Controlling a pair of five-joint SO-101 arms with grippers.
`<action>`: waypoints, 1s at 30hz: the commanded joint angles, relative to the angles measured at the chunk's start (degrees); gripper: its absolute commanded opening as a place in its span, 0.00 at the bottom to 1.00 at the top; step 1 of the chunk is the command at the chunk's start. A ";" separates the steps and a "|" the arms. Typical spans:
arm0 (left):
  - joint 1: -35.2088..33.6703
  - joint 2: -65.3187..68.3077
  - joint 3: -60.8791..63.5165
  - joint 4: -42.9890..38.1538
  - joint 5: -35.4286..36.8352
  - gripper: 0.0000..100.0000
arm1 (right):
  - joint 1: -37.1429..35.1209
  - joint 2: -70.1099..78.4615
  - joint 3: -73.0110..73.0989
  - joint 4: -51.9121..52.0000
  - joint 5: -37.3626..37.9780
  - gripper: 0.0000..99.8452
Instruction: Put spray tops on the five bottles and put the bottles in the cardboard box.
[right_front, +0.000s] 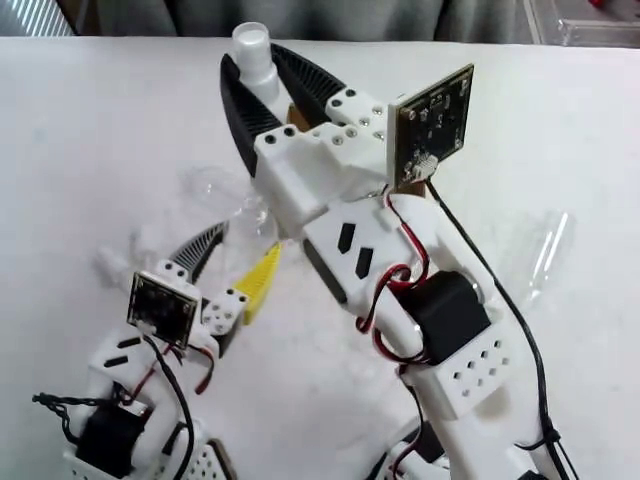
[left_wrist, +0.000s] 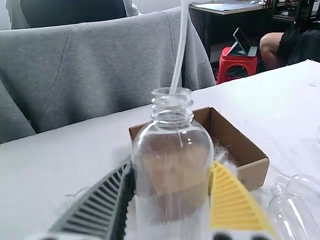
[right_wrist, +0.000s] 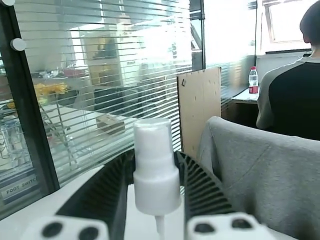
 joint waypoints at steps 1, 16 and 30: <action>0.22 -1.01 -0.44 -1.32 -0.18 0.08 | -1.01 -0.48 -1.67 0.13 0.18 0.02; 0.22 -1.01 -0.53 -1.41 0.00 0.08 | -2.24 -3.74 8.44 6.02 -5.89 0.02; 0.22 -1.01 -0.62 -1.67 0.18 0.08 | -2.33 -12.62 22.95 6.55 -5.89 0.13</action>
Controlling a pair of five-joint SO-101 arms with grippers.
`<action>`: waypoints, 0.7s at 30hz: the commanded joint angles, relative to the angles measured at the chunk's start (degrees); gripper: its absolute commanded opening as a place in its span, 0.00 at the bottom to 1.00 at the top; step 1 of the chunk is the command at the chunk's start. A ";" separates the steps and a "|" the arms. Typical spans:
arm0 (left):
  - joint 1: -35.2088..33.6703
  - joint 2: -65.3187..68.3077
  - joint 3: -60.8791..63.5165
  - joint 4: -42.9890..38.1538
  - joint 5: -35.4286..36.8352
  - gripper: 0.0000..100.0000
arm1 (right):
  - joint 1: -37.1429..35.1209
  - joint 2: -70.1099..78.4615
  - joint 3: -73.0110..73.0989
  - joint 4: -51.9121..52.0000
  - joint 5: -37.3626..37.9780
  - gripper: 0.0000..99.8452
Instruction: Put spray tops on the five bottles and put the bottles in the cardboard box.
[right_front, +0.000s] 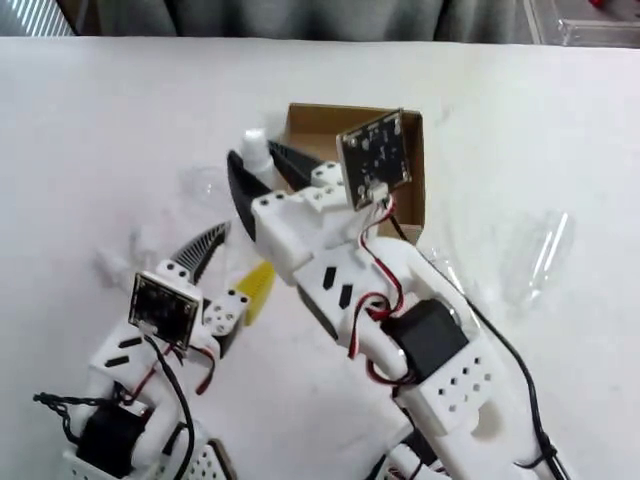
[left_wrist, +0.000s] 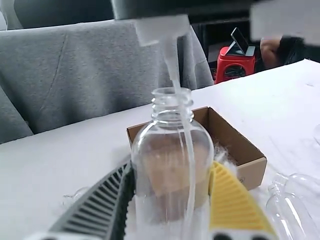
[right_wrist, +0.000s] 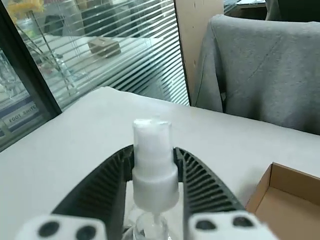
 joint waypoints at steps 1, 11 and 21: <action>-0.13 -1.01 -0.53 -1.67 0.18 0.08 | -0.31 -3.12 1.76 0.40 -0.26 0.15; -0.13 -1.01 -0.35 -1.41 0.18 0.08 | -2.33 -6.99 -6.07 6.11 0.35 0.10; -0.13 -1.01 -0.35 -1.32 0.18 0.08 | 2.24 -0.57 -20.84 16.84 3.78 0.09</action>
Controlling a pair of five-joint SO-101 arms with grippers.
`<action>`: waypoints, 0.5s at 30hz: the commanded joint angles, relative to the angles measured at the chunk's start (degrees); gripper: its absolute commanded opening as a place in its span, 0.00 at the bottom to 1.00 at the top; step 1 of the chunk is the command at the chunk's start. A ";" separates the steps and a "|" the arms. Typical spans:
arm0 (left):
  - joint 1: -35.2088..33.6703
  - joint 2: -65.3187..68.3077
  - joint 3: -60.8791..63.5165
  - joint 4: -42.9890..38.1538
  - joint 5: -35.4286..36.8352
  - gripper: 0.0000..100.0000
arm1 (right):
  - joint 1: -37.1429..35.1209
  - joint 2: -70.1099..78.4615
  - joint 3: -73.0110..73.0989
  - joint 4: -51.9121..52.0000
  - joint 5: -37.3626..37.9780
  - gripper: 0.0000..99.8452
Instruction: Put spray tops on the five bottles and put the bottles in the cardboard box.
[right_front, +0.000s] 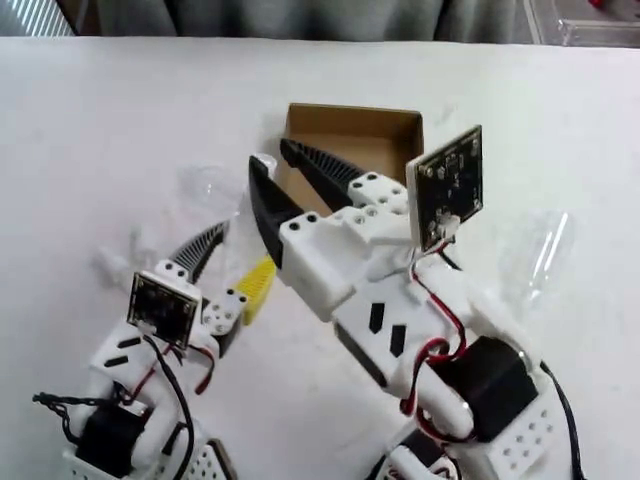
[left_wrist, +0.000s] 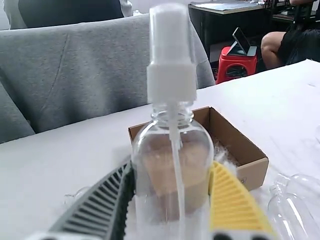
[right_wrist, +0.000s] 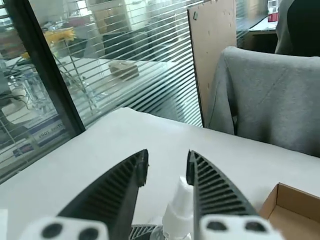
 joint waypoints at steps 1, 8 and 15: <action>0.04 -1.01 -0.35 -1.32 0.18 0.08 | 4.18 3.12 -3.25 -0.84 3.25 0.06; 0.04 -1.01 -0.53 -1.32 0.18 0.08 | 13.41 12.09 -2.99 -1.54 3.52 0.01; 0.04 -1.01 -0.62 -1.32 0.18 0.08 | 11.82 15.52 2.90 -5.14 3.52 0.02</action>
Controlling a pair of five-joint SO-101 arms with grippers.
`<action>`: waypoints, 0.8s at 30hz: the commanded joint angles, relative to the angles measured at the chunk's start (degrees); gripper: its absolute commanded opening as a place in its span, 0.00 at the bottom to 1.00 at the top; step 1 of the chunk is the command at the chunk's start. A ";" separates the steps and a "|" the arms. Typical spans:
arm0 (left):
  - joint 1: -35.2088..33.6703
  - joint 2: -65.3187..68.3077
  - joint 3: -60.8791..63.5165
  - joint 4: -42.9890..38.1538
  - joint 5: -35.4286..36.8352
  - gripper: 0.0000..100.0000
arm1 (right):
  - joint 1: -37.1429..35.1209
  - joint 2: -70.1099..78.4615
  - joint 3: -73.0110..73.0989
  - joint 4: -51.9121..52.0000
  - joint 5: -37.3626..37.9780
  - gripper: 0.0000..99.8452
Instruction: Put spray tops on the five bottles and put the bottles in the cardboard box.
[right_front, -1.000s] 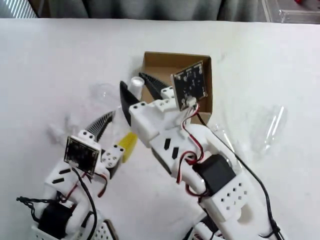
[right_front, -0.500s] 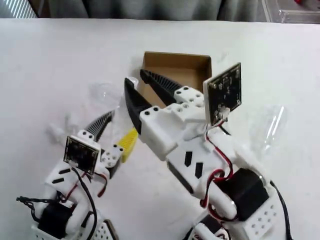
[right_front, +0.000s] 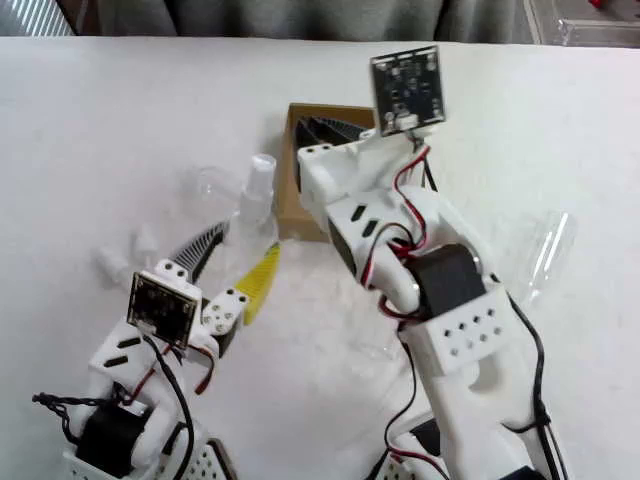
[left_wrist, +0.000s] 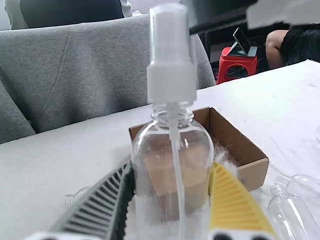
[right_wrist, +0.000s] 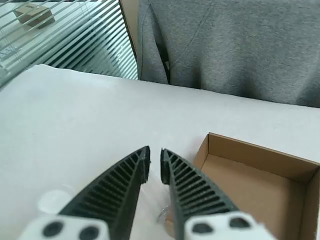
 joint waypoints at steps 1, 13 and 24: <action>0.04 -1.01 -0.62 -1.32 0.18 0.08 | -1.89 -0.13 1.14 -2.24 0.70 0.02; 0.04 -1.01 -0.44 -1.49 0.18 0.08 | -3.82 -5.14 6.51 -2.24 1.23 0.02; 0.04 -0.66 -0.26 -4.66 0.26 0.08 | 6.90 -5.49 10.20 2.07 1.23 0.02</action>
